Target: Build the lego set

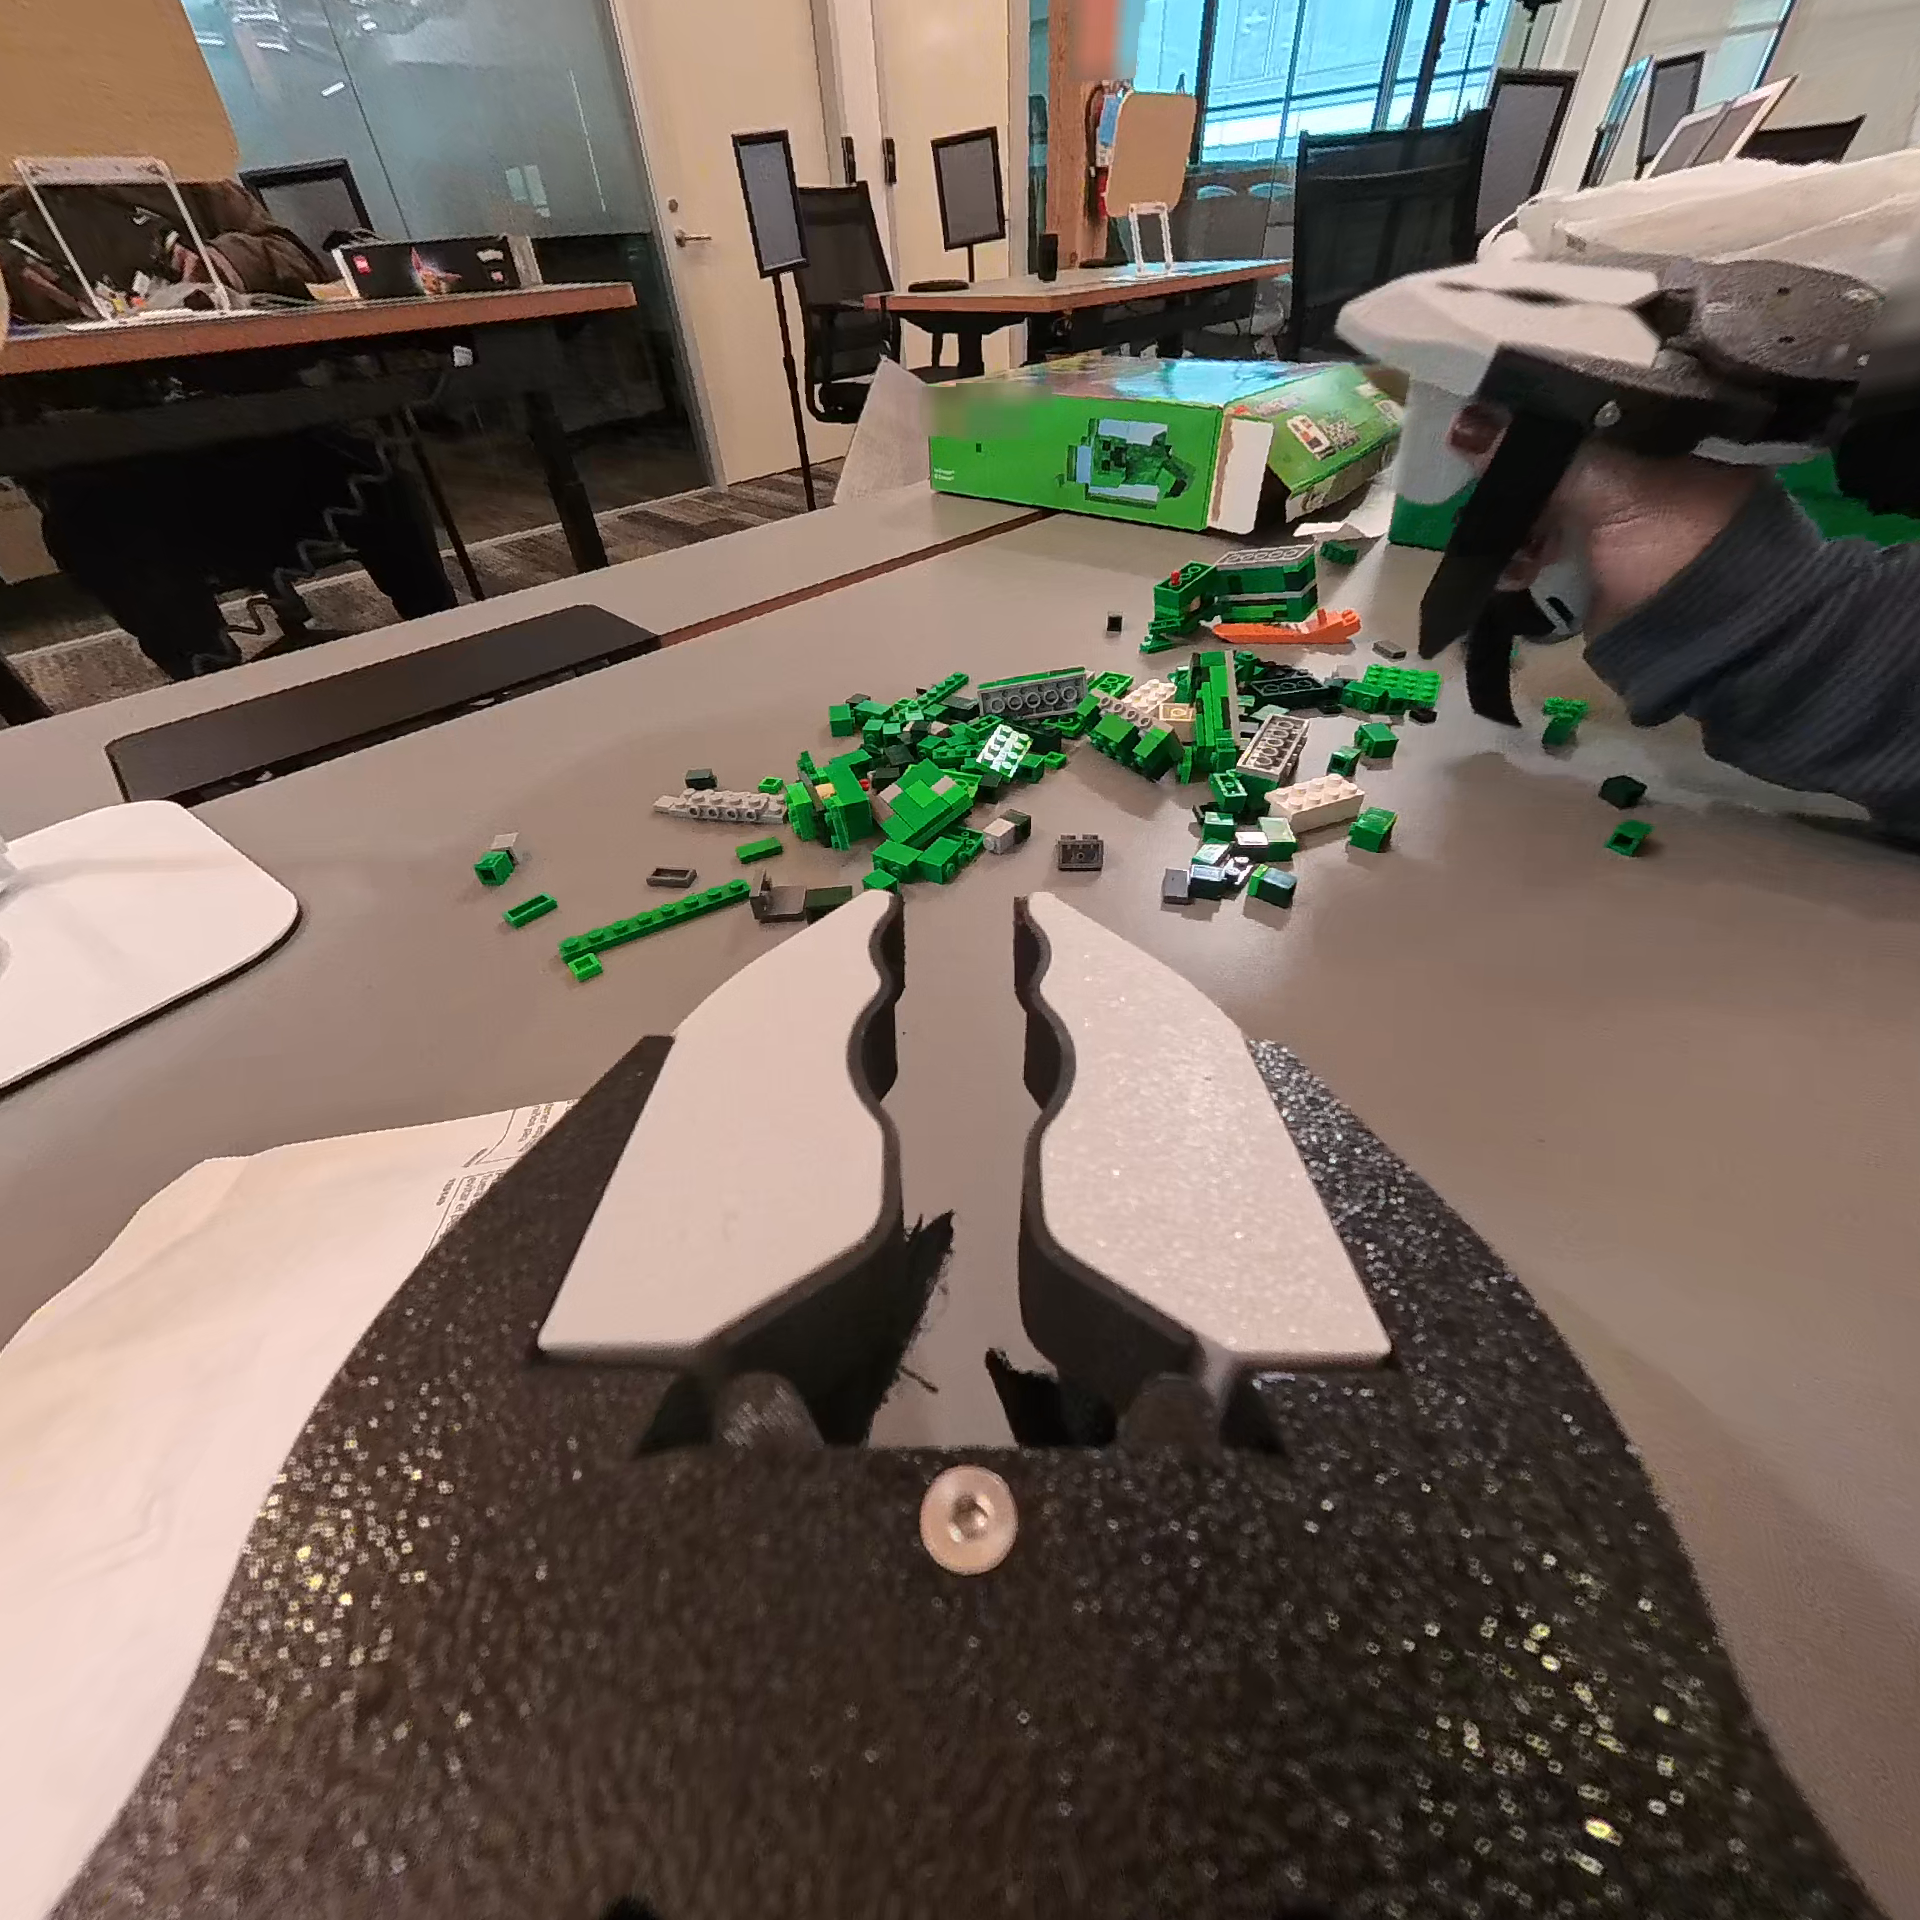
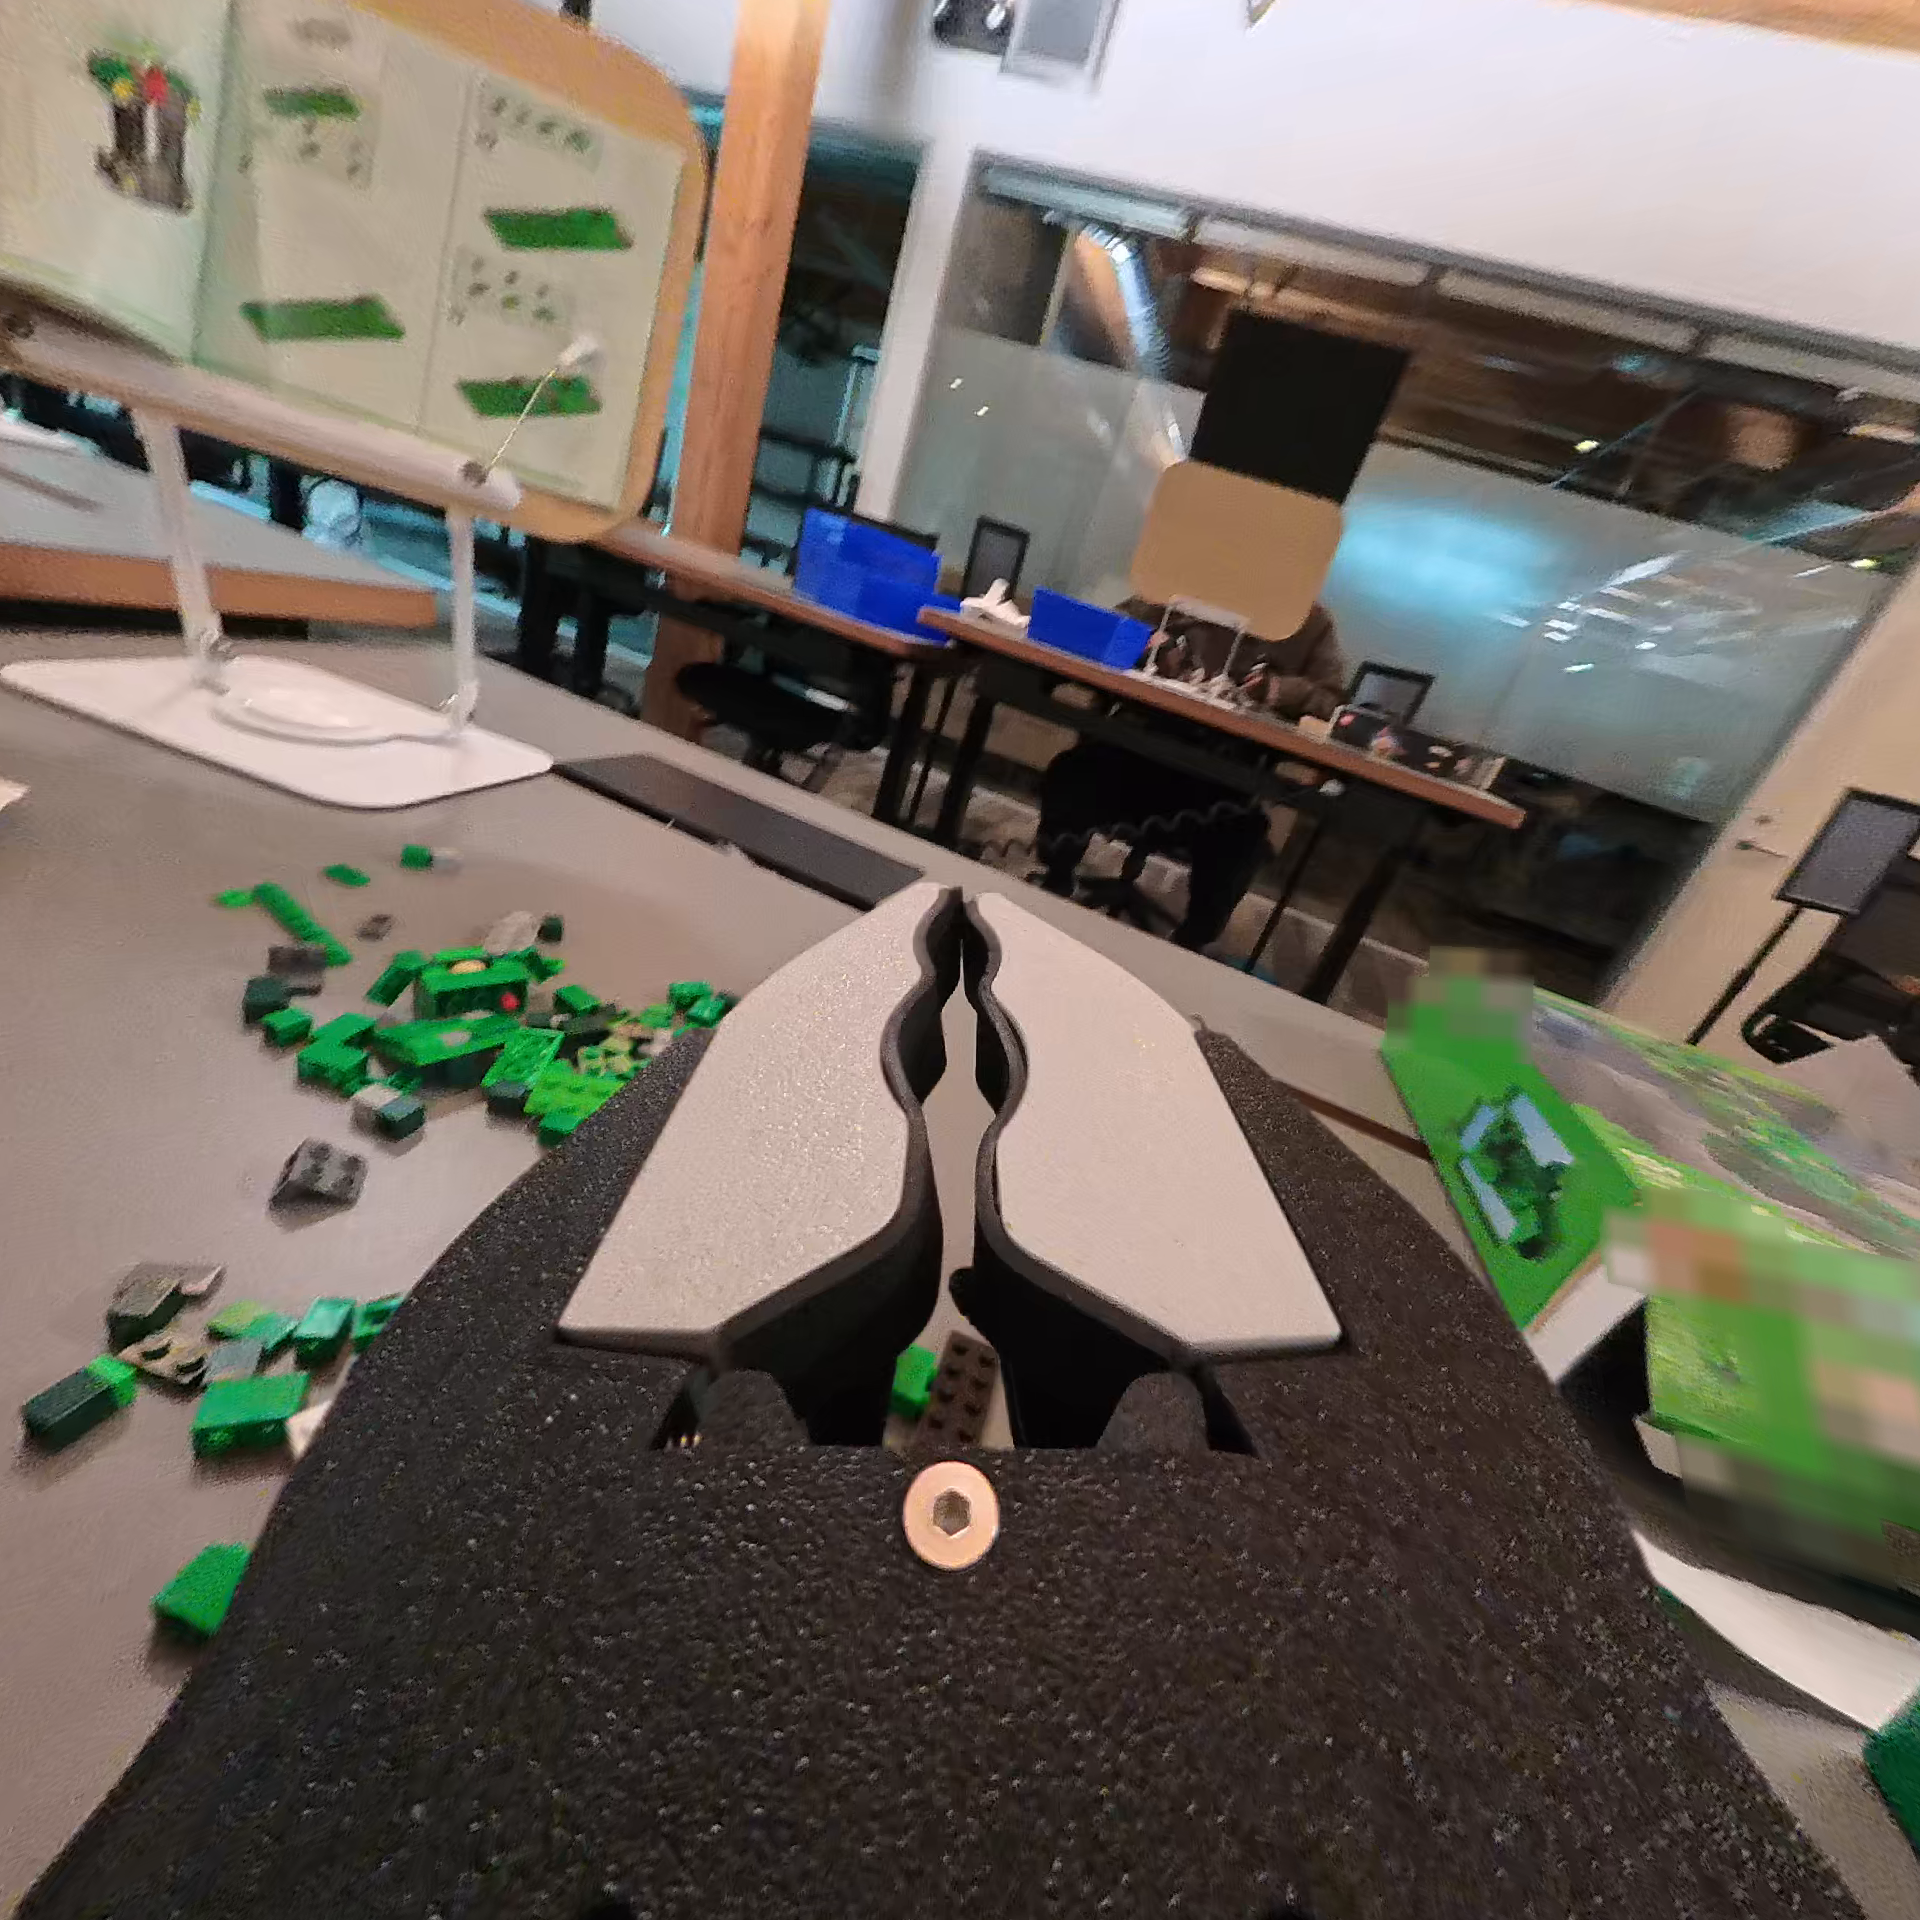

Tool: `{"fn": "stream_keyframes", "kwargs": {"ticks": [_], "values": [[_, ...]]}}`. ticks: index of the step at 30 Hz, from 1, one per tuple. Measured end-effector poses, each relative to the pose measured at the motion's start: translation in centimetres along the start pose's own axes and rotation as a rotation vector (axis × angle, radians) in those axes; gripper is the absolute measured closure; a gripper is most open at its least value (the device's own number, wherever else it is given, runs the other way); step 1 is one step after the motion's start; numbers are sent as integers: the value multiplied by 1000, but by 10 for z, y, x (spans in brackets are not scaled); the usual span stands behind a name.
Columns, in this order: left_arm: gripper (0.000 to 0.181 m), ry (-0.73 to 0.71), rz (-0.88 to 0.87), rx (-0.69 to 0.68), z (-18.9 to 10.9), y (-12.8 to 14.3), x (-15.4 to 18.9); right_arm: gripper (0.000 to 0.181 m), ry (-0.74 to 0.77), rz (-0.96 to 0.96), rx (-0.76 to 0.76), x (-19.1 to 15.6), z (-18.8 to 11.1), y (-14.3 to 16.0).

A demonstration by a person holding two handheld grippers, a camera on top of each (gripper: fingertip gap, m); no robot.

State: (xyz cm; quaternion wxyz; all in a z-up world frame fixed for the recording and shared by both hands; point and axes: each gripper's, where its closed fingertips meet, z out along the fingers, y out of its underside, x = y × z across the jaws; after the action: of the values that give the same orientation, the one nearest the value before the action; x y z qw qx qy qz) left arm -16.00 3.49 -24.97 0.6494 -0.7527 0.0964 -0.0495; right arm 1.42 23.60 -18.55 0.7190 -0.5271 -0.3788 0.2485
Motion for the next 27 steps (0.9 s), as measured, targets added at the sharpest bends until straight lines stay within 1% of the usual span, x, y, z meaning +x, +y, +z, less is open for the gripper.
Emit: {"fn": "stream_keyframes", "kwargs": {"ticks": [2,5,11,13,15,21,22,23,25,27], "values": [[162,-1,0,-1,0,0,0,181,42,20,38,10,-4,-5],[163,-2,-4,-1,0,0,-1,181,77,29,43,22,-8,-6],[163,-3,-11,2,0,0,-2,181,157,-46,26,55,-19,-10],[163,-3,-12,2,0,0,-2,181,139,-41,-42,66,-21,-1],[164,-3,-14,3,0,0,-2,181,108,-5,-131,76,-22,14],[166,-8,-32,5,0,-1,-4,181,160,-56,-266,118,-40,41],[166,-9,-35,4,0,0,-5,181,138,-34,-298,120,-41,47],[166,-9,-37,4,0,0,-5,181,84,5,-335,116,-42,53],[166,-11,-40,2,0,0,-5,181,-88,110,-414,98,-44,67],[166,-13,-42,0,0,0,-6,181,-174,169,-466,87,-46,75]]}}
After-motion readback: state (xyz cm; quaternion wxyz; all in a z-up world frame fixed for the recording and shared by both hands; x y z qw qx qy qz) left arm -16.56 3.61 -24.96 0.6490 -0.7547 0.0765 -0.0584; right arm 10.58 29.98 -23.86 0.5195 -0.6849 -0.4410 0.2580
